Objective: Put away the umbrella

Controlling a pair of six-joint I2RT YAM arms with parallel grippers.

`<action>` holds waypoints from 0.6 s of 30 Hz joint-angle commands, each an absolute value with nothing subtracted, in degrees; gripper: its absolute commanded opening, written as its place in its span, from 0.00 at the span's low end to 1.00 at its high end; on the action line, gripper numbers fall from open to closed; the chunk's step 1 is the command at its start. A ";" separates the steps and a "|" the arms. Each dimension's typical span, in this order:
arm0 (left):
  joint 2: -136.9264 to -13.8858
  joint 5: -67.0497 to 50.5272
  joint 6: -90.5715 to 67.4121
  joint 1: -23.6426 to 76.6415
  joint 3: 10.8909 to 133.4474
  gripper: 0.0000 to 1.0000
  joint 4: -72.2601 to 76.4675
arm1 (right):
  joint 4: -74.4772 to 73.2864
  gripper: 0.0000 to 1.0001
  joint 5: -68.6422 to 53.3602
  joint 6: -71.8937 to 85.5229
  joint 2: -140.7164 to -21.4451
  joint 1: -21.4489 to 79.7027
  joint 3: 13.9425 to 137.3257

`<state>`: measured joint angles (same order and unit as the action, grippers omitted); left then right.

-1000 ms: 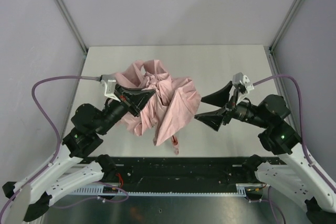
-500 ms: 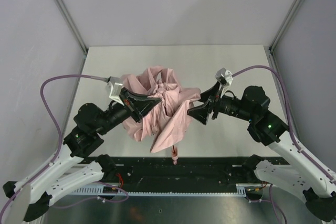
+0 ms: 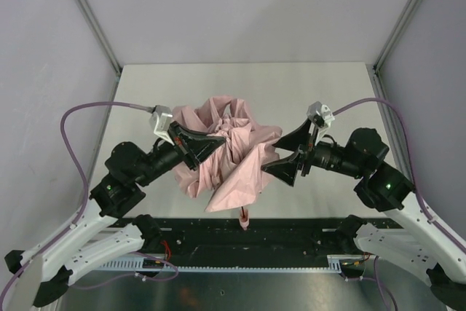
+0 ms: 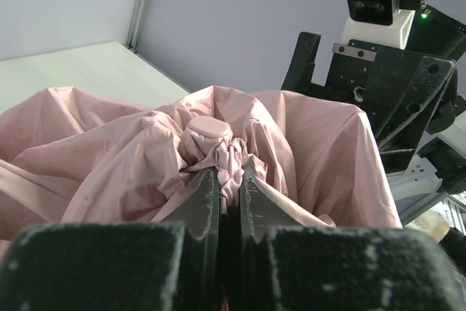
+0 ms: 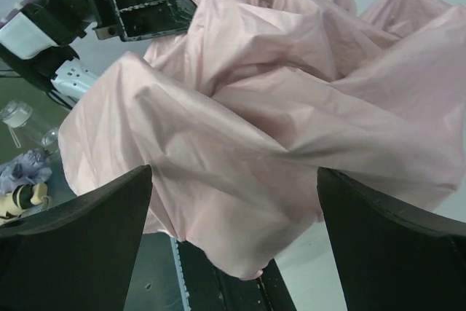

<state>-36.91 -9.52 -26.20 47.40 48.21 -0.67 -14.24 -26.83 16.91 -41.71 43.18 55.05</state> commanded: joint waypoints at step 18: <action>-38.99 -31.18 -33.80 46.54 44.84 0.00 19.46 | 7.26 0.99 -28.59 20.94 -58.17 48.42 57.40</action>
